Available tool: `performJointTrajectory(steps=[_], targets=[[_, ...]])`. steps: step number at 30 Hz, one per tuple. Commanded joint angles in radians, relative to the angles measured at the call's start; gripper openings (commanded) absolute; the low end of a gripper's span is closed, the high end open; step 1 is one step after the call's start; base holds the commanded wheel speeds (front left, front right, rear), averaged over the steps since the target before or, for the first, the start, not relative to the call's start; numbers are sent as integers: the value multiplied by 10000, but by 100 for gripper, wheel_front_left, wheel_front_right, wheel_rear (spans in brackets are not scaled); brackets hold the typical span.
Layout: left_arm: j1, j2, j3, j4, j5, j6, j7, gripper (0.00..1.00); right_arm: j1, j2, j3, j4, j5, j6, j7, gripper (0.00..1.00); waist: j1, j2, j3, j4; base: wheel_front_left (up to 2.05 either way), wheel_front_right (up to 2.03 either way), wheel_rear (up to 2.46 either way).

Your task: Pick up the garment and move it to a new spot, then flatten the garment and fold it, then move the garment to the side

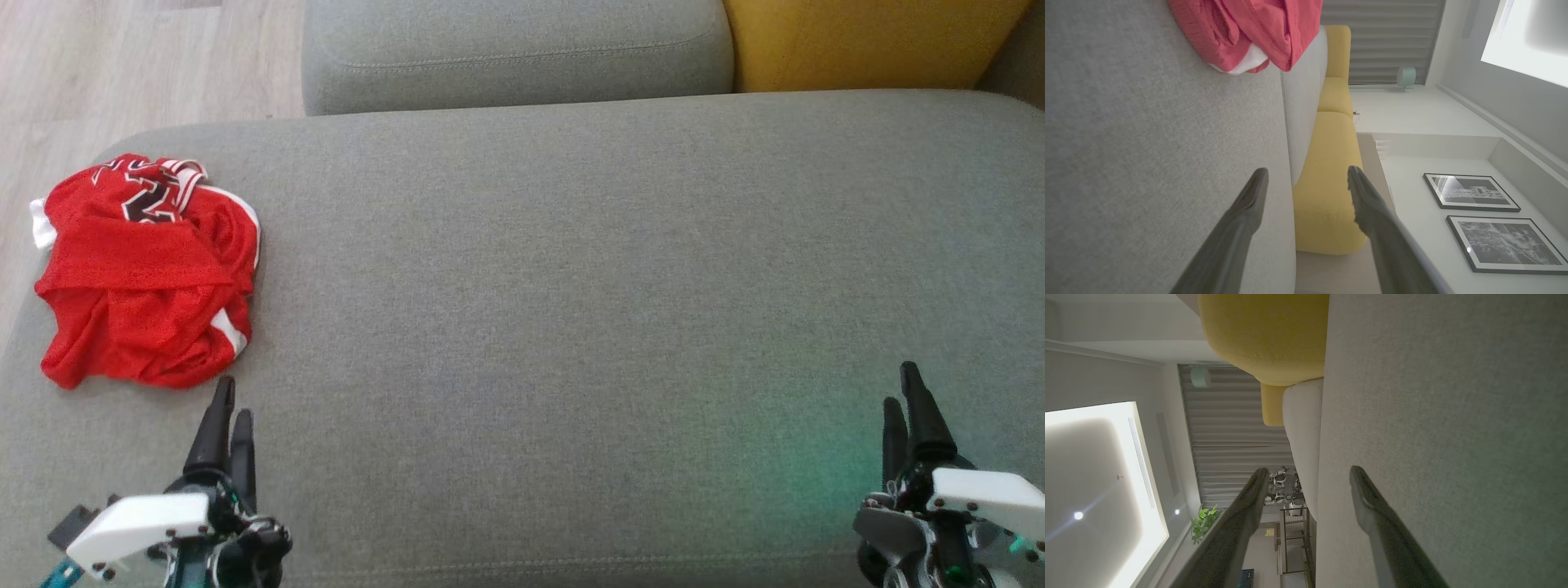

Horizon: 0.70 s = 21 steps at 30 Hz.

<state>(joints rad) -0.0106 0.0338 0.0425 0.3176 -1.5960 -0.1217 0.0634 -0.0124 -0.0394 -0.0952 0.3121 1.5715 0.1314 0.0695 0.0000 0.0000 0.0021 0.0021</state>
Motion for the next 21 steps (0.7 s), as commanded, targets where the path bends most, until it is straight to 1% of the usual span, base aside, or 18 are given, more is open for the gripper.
performJointTrajectory(steps=[1,6,13,21], targets=[[-647,189,-35,-438,222,-23,-108,100,-588,-194,102,-423,-272,-1,-109,100,0,0,-6,9,0,0,0],[-761,256,-102,-565,956,-26,-284,100,-684,-255,136,-562,-1106,-1,-264,100,0,0,-29,25,0,0,0],[-865,196,-120,-901,2308,-31,-490,100,-799,-298,168,-925,-2514,-2,-475,100,0,0,-54,30,0,0,0],[-908,187,-221,-1223,3846,-36,-723,100,-849,-356,431,-1299,-4208,-2,-715,100,0,0,-87,40,0,0,0]])
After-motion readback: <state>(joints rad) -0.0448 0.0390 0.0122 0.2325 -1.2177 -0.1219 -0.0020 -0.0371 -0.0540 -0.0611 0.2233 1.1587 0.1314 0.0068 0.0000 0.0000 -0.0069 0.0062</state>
